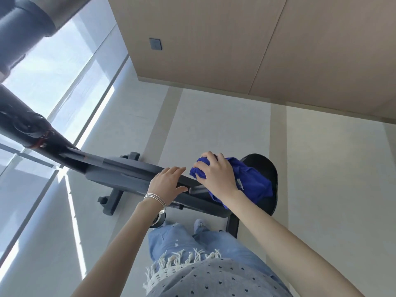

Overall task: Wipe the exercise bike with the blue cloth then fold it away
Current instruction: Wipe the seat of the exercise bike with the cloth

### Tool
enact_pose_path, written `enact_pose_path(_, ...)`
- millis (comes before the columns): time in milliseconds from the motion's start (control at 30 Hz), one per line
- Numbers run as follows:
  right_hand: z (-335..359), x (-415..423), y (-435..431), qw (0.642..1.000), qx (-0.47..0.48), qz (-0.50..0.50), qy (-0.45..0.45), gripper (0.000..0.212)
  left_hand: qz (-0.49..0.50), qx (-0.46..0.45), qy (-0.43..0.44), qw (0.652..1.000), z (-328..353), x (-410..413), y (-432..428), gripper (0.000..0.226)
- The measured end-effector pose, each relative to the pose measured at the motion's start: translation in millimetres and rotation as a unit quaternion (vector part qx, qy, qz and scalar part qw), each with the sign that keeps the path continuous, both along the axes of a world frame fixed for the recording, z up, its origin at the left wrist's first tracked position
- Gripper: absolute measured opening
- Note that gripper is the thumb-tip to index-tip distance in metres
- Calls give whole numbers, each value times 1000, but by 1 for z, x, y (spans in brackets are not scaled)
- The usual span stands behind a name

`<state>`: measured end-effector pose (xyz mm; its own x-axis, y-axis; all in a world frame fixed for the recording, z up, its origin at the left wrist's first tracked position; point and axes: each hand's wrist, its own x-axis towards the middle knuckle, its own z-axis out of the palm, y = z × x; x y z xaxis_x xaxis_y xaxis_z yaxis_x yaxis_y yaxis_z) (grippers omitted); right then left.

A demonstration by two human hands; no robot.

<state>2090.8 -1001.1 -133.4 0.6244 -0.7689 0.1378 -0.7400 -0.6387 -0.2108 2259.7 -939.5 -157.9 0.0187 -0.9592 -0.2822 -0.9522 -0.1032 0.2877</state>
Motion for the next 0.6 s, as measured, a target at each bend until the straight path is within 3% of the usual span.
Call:
enact_pose_path(200, 2, -44, 1, 1000, 12, 24, -6, 25, -23, -14, 4, 1000, 10, 1, -12, 64)
enact_pose_path(433, 3, -134, 15, 993, 5, -118, 1, 27, -88, -33, 36, 995, 7, -26, -24, 65)
enact_pose_path(600, -1, -143, 48, 970, 20, -237, -41, 31, -123, -41, 62, 990, 5, -52, -36, 69)
